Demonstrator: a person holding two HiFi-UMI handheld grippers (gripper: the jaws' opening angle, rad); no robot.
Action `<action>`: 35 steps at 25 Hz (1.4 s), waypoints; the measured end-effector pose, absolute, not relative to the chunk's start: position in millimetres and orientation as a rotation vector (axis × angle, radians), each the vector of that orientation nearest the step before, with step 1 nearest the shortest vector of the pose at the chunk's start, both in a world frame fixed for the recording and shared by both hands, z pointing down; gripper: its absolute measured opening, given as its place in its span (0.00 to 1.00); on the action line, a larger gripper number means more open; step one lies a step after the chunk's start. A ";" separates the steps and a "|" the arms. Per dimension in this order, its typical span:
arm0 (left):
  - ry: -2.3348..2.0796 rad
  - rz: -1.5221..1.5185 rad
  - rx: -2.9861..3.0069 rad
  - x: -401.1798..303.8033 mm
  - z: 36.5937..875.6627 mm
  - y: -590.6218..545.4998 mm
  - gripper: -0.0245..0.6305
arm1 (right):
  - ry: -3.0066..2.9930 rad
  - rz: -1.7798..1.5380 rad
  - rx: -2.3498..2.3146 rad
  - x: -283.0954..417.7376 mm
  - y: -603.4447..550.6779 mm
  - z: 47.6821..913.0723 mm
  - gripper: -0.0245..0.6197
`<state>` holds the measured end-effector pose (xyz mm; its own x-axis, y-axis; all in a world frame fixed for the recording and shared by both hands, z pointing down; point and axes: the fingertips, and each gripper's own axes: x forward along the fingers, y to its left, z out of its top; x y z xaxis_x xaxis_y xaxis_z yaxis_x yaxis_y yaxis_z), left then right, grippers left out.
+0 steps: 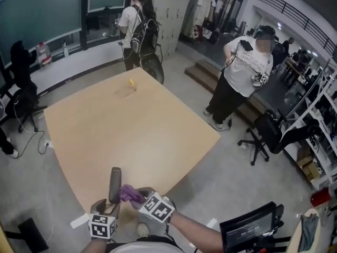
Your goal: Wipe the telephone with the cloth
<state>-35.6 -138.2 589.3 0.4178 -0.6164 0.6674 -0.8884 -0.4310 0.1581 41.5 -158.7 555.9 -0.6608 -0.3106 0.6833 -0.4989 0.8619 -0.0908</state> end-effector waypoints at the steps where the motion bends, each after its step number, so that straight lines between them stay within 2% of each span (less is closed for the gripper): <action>1: -1.283 0.732 2.174 -35.9 591.2 -140.4 0.42 | -2.341 0.354 0.576 41.2 -159.4 556.6 0.25; 16: -1.320 0.876 2.050 -31.0 630.4 -167.6 0.54 | -2.328 0.269 0.496 38.2 -168.8 555.9 0.25; 26: -1.331 0.889 1.969 -30.9 656.7 -174.1 0.57 | -2.309 0.236 0.447 36.7 -169.9 561.9 0.25; 35: -1.323 0.909 1.941 -25.9 673.4 -173.2 0.56 | -2.257 0.220 0.444 38.2 -177.0 573.1 0.25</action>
